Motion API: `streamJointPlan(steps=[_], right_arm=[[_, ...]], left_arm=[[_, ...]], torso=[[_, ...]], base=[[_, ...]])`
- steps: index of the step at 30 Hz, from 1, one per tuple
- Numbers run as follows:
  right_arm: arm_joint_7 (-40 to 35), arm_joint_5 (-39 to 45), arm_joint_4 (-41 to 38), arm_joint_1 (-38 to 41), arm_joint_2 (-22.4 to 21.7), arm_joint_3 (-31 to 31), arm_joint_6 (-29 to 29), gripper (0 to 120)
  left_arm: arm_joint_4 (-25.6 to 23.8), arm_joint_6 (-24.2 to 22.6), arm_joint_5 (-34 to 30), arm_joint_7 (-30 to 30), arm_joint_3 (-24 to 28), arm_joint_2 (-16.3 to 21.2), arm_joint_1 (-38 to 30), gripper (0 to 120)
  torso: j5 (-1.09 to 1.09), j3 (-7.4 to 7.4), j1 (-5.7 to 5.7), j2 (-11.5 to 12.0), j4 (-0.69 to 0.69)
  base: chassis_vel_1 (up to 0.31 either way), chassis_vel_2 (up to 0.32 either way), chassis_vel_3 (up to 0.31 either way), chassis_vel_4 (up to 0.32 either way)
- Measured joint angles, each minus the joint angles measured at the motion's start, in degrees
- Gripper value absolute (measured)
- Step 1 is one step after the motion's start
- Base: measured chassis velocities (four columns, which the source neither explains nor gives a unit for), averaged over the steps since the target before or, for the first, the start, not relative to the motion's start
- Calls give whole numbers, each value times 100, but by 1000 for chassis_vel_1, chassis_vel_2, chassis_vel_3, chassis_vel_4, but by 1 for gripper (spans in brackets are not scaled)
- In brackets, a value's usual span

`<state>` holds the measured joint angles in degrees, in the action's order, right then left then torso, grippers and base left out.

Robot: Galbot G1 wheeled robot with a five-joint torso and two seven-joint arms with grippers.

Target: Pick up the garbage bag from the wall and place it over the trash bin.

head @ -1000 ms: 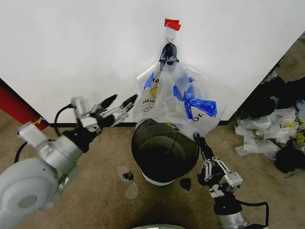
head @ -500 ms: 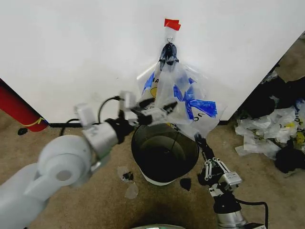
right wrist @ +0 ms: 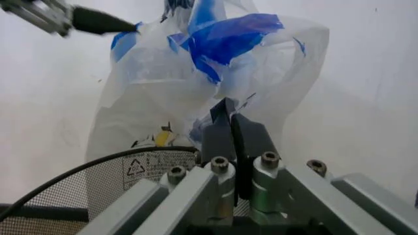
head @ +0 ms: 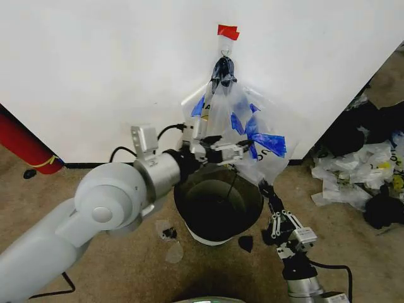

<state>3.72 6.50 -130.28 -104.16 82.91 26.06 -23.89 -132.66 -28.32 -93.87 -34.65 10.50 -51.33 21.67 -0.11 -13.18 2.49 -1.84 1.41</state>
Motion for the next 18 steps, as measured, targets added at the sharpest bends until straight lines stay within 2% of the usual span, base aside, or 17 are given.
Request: streamJointPlan(steps=[3, 6, 18], right_arm=[[-2, 28, -73, -19, 6, 22, 32, 0], [-4, 40, -98, -27, 6, 34, 44, 0], [-17, 70, -129, -51, -1, 70, 52, 0]], left_arm=[[314, -216, 255, -247, 289, -244, -156, 96], [392, -332, 312, -398, 371, -312, -208, 95], [427, -353, 170, -578, 564, -503, -319, 94]], torso=[[0, 0, 0, 0, 1], [-1, 0, 0, 0, 1], [-1, 0, -1, 0, 0]], base=[[0, 0, 0, 0], [0, 0, 0, 0], [0, 0, 0, 0]])
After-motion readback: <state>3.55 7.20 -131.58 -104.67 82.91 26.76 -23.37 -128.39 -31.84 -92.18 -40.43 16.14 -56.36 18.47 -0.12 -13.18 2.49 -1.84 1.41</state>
